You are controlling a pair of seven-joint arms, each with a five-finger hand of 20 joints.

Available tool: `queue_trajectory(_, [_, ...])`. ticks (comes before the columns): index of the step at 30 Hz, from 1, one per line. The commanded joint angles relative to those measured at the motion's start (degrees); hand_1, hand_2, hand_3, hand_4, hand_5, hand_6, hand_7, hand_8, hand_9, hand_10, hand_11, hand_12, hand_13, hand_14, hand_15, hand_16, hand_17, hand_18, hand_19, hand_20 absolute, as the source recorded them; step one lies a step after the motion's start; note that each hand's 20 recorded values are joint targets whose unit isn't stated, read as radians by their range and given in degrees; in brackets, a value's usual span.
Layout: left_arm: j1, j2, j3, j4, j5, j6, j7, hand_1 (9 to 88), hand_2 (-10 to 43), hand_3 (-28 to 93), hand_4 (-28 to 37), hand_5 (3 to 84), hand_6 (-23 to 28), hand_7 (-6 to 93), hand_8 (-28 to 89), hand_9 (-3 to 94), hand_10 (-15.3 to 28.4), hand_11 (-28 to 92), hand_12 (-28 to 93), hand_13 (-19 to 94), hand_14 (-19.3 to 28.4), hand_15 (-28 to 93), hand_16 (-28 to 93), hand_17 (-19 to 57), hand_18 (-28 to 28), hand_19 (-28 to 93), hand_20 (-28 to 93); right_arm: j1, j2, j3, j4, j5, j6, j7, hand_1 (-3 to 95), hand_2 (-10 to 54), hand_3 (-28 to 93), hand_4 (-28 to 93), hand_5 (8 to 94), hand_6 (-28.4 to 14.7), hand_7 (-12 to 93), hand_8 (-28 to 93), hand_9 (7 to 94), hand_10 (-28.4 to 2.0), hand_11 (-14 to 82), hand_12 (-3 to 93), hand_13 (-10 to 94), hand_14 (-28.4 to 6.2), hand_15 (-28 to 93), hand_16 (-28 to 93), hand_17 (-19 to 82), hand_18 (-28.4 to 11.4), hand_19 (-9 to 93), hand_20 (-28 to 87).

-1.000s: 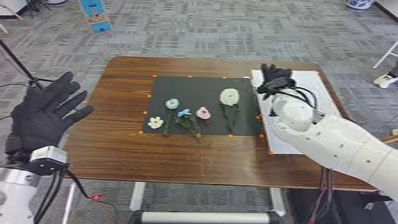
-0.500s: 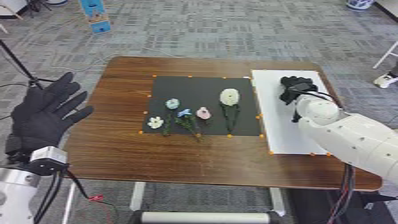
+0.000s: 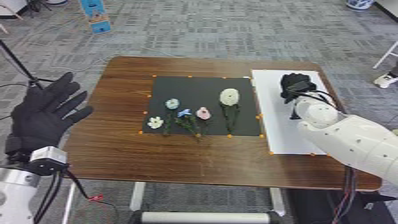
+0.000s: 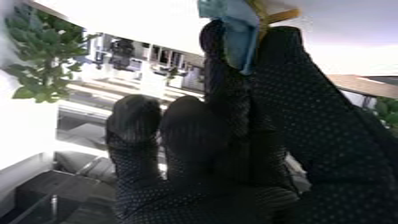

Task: Arrange flowers

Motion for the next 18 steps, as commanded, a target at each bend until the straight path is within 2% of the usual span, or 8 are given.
queue_trajectory(1, [0.9, -0.58, -0.72, -0.6, -0.22, -0.21, -0.07, 21.2, -3.7, 63, -28.3, 25.9, 2.4, 14.4, -8, 21.2, 10.6, 11, 16, 17, 14.2, 10, 5, -10.4, 25.1, 41, 2, -3.5, 3.3, 3.6, -10.2, 0.5, 2.1, -3.3, 53.5, -9.5, 82, -28, 67.5, 3.8, 53, 1, 82.0, -4.4, 24.5, 49.0, 71, -4.3, 83, 33, 38, -18.5, 88, 53])
queue_trajectory(7, [0.4, -0.51, -0.39, -0.42, -0.2, -0.19, -0.22, 21.2, -3.7, 63, -28.3, 25.9, 2.4, 14.4, -8, 21.2, 10.6, 11, 16, 17, 14.1, 10, 5, -10.4, 25.1, 41, 2, -7.1, 5.0, 7.1, -19.0, 1.5, 3.7, -7.0, 53.2, -9.5, 82, -28, 69.3, 3.6, 52, 1, 83.3, -3.9, 23.6, 49.5, 72, -4.0, 83, 34, 39, -19.1, 90, 53])
queue_trajectory(14, [-0.3, -0.35, -0.07, -0.18, -0.18, -0.3, -0.3, 21.1, -3.7, 63, -28.3, 26.0, 2.4, 14.4, -8, 21.2, 10.6, 11, 16, 17, 14.1, 10, 5, -10.3, 25.1, 41, 2, -10.2, 3.9, 9.7, -22.2, -0.6, -0.4, -9.3, 53.4, -9.5, 82, -28, 69.8, 3.3, 51, 1, 83.6, -3.9, 23.0, 50.1, 72, -3.8, 83, 35, 39, -19.1, 90, 53])
queue_trajectory(18, [0.0, -0.45, -0.26, -0.34, -0.21, -0.16, -0.18, 21.1, -3.7, 63, -28.3, 26.0, 2.4, 14.4, -8, 21.2, 10.6, 11, 16, 17, 14.2, 10, 5, -10.4, 25.1, 41, 2, -11.7, 4.1, 9.7, -22.7, -1.0, -1.3, -9.4, 53.4, -9.5, 82, -28, 69.9, 3.4, 51, 1, 83.7, -3.9, 22.7, 50.0, 72, -3.8, 83, 36, 39, -19.0, 90, 53])
